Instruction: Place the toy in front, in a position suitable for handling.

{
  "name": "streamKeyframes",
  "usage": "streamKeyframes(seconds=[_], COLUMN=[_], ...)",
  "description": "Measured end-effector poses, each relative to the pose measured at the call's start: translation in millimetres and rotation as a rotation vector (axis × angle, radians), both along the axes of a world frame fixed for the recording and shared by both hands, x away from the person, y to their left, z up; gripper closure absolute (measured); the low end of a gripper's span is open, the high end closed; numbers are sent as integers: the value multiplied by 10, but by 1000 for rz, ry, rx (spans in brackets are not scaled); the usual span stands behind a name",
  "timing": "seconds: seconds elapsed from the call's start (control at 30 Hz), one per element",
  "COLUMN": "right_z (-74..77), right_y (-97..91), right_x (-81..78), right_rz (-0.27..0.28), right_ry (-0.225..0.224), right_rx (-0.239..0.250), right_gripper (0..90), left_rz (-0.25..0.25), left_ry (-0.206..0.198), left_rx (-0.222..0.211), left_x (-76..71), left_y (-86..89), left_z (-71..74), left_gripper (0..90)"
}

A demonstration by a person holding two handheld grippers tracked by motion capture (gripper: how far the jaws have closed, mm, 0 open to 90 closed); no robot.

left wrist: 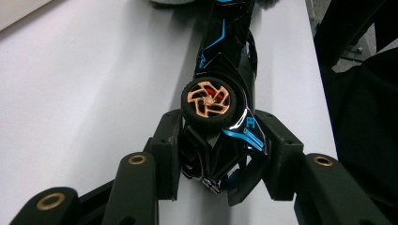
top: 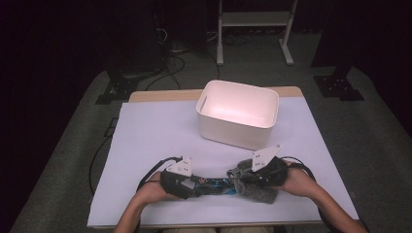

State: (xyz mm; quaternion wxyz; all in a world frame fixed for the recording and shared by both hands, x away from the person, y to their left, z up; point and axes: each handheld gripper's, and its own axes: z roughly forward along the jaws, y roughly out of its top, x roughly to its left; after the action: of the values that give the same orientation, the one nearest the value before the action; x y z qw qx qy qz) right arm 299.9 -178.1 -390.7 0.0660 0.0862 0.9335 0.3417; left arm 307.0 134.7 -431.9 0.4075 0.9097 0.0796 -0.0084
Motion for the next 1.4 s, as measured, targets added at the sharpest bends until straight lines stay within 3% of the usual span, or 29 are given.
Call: streamKeyframes(seconds=[0.13,0.2,0.33,0.47,0.57,0.83,1.13,1.23,1.4], right_z=[-21,12,42,93,73,66,80,81,84], right_y=[-82,-4,156,351,362,166,496,465,235], right_x=[15,4,-15,-5,-8,-20,-7,-4,1], right_rz=[-18,1,39,70,74,32,103,95,42], right_ry=[24,33,16,6,4,15,-8,-1,8], right_rx=[39,72,52,65,54,54,49,51,62], right_gripper=[808,807,807,807,807,806,804,805,805], left_rz=[1,1,7,4,5,4,3,0,5], left_ry=[-1,-2,2,2,7,9,13,19,25], left_rx=[5,6,5,2,-3,4,-2,-5,-5], left_x=[-3,-4,-3,-3,0,5,13,21,21], left_y=[-5,-7,-12,-10,-5,-11,-5,-3,-5], left_z=[3,4,-3,-5,-8,-2,-10,-12,-12], left_gripper=[557,557,555,555,556,555,555,555,554])
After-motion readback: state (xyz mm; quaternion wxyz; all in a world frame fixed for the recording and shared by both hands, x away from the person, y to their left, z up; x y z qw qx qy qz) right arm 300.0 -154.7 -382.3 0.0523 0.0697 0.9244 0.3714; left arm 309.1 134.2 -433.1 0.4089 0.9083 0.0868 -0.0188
